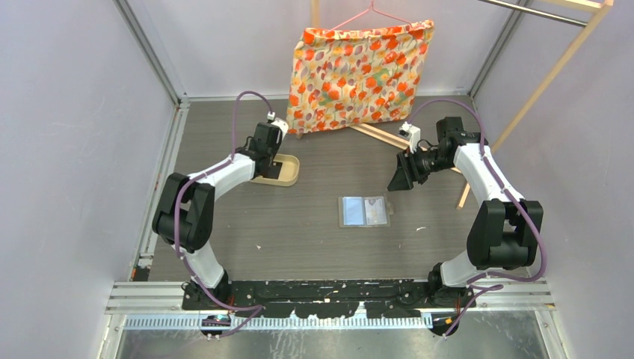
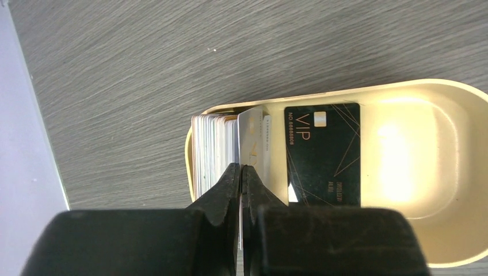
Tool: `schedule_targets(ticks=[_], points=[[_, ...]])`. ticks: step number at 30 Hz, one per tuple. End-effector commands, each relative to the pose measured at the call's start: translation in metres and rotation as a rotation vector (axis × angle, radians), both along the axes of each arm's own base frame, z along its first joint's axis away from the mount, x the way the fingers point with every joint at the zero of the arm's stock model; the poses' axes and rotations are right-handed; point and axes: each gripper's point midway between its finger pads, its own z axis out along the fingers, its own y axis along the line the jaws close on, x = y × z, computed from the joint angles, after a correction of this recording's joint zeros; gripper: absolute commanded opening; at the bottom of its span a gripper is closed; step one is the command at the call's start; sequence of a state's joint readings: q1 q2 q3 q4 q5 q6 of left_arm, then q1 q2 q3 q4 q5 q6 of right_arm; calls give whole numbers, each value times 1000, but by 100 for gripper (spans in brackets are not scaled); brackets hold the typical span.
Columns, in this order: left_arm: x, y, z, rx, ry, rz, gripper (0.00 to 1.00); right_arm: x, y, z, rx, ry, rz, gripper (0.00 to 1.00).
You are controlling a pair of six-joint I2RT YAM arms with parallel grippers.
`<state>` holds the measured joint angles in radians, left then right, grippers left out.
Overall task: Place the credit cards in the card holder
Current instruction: Pick up the credit card from the storage box.
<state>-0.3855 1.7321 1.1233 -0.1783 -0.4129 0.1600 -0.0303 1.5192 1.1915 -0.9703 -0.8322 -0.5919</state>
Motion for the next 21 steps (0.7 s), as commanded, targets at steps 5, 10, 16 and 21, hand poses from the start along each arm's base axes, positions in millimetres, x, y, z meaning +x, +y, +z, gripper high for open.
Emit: schedule_targets(ticks=[5, 10, 16, 21], points=[[2, -4, 26, -48, -42, -14, 0, 4, 0, 13, 12, -44, 11, 60], [-3, -8, 43, -79, -78, -20, 0, 3, 1, 15, 15, -49, 14, 60], [-16, -28, 77, -116, -144, -60, 0, -2, 4, 21, 35, -54, 30, 60], [-42, -52, 106, -213, -165, -121, 0, -7, 10, 30, 79, -60, 44, 60]])
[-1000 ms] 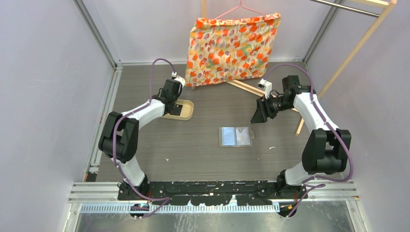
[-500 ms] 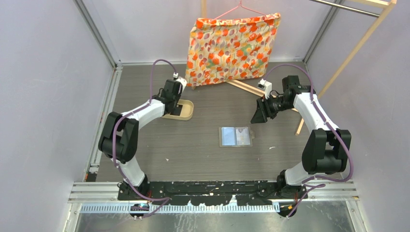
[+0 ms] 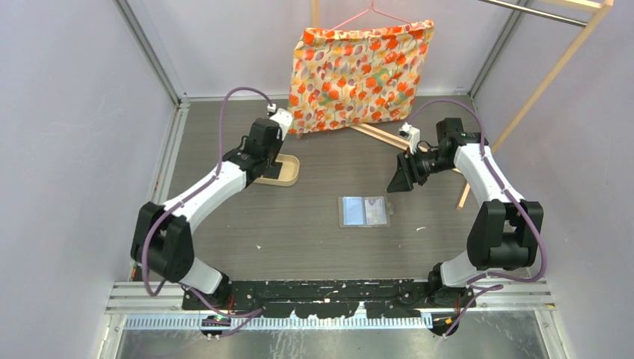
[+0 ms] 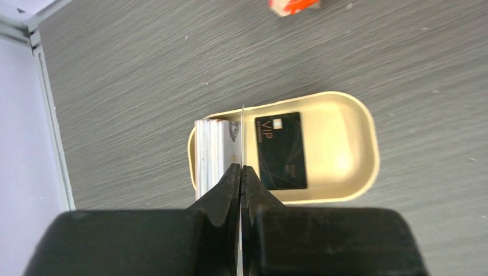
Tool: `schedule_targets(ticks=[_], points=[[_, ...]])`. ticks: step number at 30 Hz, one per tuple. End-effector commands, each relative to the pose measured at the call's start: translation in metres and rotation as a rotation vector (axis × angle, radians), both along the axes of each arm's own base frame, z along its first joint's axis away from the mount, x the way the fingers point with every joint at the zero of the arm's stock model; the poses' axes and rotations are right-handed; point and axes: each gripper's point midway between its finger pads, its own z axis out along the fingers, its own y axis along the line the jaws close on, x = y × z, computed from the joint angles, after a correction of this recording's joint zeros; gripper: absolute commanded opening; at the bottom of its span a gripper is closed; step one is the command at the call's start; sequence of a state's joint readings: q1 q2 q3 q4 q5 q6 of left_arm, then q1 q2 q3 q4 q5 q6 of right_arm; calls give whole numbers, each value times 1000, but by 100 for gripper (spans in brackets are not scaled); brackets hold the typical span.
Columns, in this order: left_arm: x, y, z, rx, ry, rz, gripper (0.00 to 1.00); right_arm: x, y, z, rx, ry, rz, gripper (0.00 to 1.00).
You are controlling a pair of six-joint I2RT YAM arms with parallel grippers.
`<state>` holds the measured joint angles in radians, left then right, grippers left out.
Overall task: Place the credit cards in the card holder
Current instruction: Pick up the credit card from the storage box, then insert the credit card into the card holder.
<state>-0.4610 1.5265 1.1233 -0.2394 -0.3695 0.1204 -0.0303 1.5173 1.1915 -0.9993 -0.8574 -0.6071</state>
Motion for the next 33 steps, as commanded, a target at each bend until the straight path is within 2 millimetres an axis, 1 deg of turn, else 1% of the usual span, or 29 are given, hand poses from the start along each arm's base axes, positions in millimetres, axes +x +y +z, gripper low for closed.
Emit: schedule_targets(ticks=[1, 2, 6, 7, 8, 9, 11, 12, 13, 16, 18, 19, 20, 22, 25, 29, 31, 33], points=[[-28, -25, 40, -138, -39, -66, 0, -3, 8, 31, 68, -78, 29, 60], [-37, -33, 51, -207, -49, -97, 0, -4, 10, 33, 79, -80, 32, 60], [-71, -69, 81, -505, -53, -226, 0, -9, 19, 43, 150, -69, 35, 60], [-82, -81, 83, -582, -29, -276, 0, -12, 23, 45, 184, -55, 41, 60], [-88, -89, 91, -654, -33, -301, 0, -13, 25, 47, 205, -42, 43, 60], [-99, -104, 95, -733, -6, -368, 0, -15, 28, 50, 233, -27, 45, 60], [-114, -124, 100, -873, 36, -454, 0, -18, 35, 55, 289, 7, 52, 60], [-121, -134, 96, -945, 60, -492, 0, -20, 37, 58, 313, 22, 55, 60], [-127, -143, 97, -1015, 77, -533, 0, -22, 41, 60, 340, 34, 62, 60], [-136, -162, 96, -1185, 119, -599, 0, -25, 49, 63, 373, 57, 65, 61], [-138, -173, 97, -1232, 115, -634, 0, -21, 52, 63, 395, 61, 47, 62], [-140, -179, 96, -1240, 121, -649, 0, -26, 61, 63, 405, 84, 64, 62], [-142, -185, 94, -1245, 128, -666, 0, -28, 65, 62, 408, 93, 72, 63], [-148, -200, 91, -1247, 148, -706, 0, -30, 71, 59, 407, 112, 87, 63], [-151, -217, 84, -1257, 172, -746, 0, -32, 78, 52, 392, 146, 107, 63], [-154, -232, 76, -1289, 202, -777, 0, -30, 82, 46, 379, 185, 111, 63], [-154, -236, 70, -1307, 215, -778, 1, -27, 81, 42, 359, 194, 101, 63], [-154, -238, 69, -1332, 222, -777, 1, -25, 80, 39, 345, 197, 91, 63]])
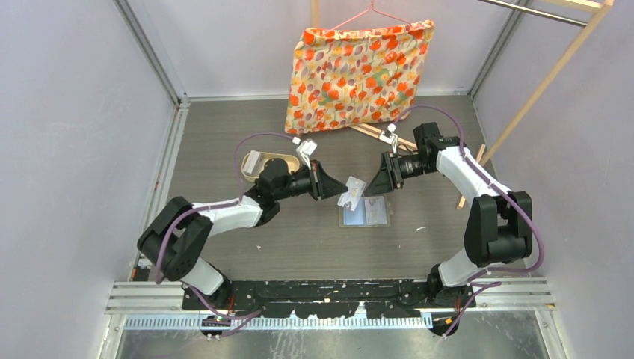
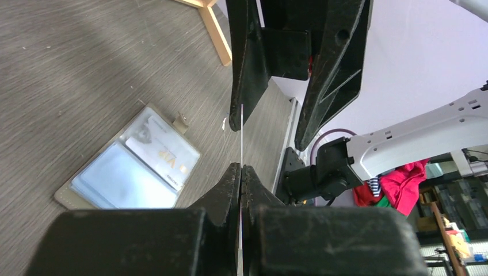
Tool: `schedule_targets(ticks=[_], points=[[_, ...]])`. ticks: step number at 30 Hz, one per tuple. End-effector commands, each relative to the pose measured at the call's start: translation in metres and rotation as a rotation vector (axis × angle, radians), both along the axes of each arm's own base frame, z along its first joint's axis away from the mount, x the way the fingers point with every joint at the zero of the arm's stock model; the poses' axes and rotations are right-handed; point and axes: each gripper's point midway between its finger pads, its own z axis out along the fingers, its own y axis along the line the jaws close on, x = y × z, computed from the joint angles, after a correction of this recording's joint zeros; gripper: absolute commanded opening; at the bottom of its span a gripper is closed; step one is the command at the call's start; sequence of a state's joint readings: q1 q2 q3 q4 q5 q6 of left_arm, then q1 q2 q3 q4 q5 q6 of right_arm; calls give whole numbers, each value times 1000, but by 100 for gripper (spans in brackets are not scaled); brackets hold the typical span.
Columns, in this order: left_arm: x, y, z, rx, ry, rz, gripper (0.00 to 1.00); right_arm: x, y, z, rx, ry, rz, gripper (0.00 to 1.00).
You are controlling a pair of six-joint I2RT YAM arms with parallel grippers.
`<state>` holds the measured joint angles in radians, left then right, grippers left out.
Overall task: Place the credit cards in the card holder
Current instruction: Insert the credit card into the card holder.
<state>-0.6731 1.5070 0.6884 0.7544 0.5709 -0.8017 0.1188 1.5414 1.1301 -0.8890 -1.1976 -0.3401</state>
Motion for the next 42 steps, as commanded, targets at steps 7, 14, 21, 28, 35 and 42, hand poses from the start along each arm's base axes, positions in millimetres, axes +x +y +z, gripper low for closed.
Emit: schedule_targets(ticks=[7, 14, 21, 28, 35, 42], points=[[3, -15, 41, -195, -58, -39, 1, 8, 2, 9, 13, -15, -10, 60], [0, -22, 39, -234, -35, -60, 1, 9, 6, 15, 61, 24, -16, 53], [-1, -26, 39, -283, -15, -84, 1, 11, 9, 17, 86, 61, -22, 45], [-2, -30, 35, -325, 18, -109, 0, 14, 10, 15, 94, 79, -27, 22], [-6, -30, 33, -332, 46, -138, 10, 15, 10, 15, 98, 90, -29, 1], [-14, -27, 25, -311, 69, -154, 42, 16, 9, 15, 98, 86, -36, 1]])
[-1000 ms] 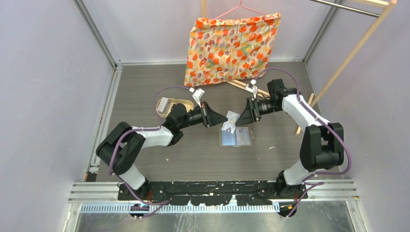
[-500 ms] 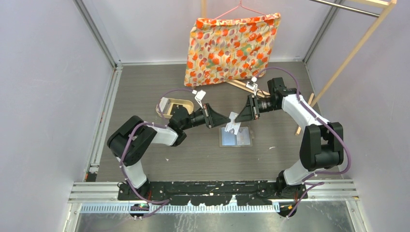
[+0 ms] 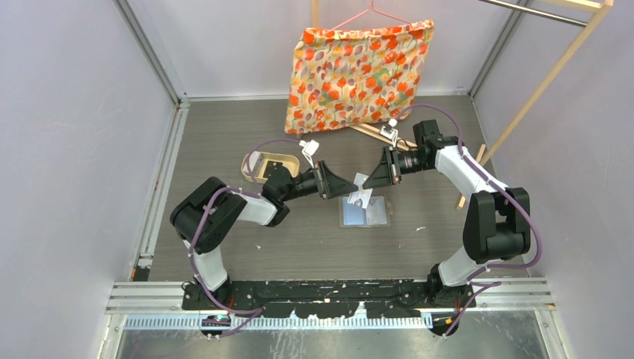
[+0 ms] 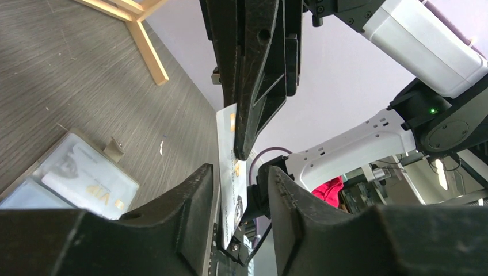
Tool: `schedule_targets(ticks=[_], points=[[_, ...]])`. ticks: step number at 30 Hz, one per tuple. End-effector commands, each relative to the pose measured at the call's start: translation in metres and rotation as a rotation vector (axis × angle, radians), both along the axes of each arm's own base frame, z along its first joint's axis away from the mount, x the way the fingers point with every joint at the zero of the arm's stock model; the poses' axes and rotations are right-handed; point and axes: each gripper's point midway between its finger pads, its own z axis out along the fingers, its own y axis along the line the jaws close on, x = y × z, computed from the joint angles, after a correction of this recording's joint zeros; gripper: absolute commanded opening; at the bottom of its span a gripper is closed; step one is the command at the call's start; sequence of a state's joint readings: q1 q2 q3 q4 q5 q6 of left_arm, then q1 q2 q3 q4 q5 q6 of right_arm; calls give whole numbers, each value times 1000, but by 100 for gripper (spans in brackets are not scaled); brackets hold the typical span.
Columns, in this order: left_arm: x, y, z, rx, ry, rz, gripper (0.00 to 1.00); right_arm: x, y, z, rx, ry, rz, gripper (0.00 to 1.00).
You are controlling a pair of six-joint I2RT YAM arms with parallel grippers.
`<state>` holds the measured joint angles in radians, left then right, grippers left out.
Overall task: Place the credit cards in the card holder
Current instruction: Insert the credit card into the card holder.
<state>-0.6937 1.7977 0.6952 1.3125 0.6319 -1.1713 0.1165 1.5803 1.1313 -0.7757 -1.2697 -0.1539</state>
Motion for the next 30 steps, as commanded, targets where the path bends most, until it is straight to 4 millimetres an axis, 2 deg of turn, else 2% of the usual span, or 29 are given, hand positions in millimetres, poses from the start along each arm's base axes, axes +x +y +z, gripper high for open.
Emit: schedule_targets(ticks=[1, 5, 8, 11, 12, 14, 15, 16, 19, 21, 25, 28, 30], points=[[-12, 2, 18, -44, -71, -43, 43, 5, 0, 7, 22, -25, -1, 1], [-16, 1, 14, -36, -57, -68, 44, 5, 0, 6, 23, -25, 1, 1], [-16, 0, 12, -34, -46, -80, 40, 4, 0, 6, 22, -31, 4, 1], [-17, -2, 11, -34, -34, -92, 29, 4, 0, 5, 20, -38, 7, 1], [-16, -3, 10, -34, -30, -94, 23, 3, 0, 5, 19, -39, 8, 1], [-16, -3, 9, -32, -20, -95, 2, 3, -1, 4, 13, -46, 10, 1], [-16, -2, 8, -31, -17, -90, 0, 3, -2, 3, 7, -53, 11, 1], [-15, -1, 8, -31, -19, -78, 0, 3, -3, 2, -7, -64, 11, 8], [-13, 5, 2, -3, -16, -27, 0, 6, -11, 2, -62, -105, 1, 42], [-13, 10, -6, 28, -8, 7, 0, 7, -24, 2, -119, -138, -8, 57], [-9, 18, -17, 51, 9, 78, 0, 25, -61, -1, -252, -213, -124, 66], [-1, 20, -30, 73, 58, 128, 0, 26, -74, -9, -325, -253, -171, 65], [5, 18, -39, 84, 90, 162, 0, 25, -77, -16, -355, -268, -183, 61]])
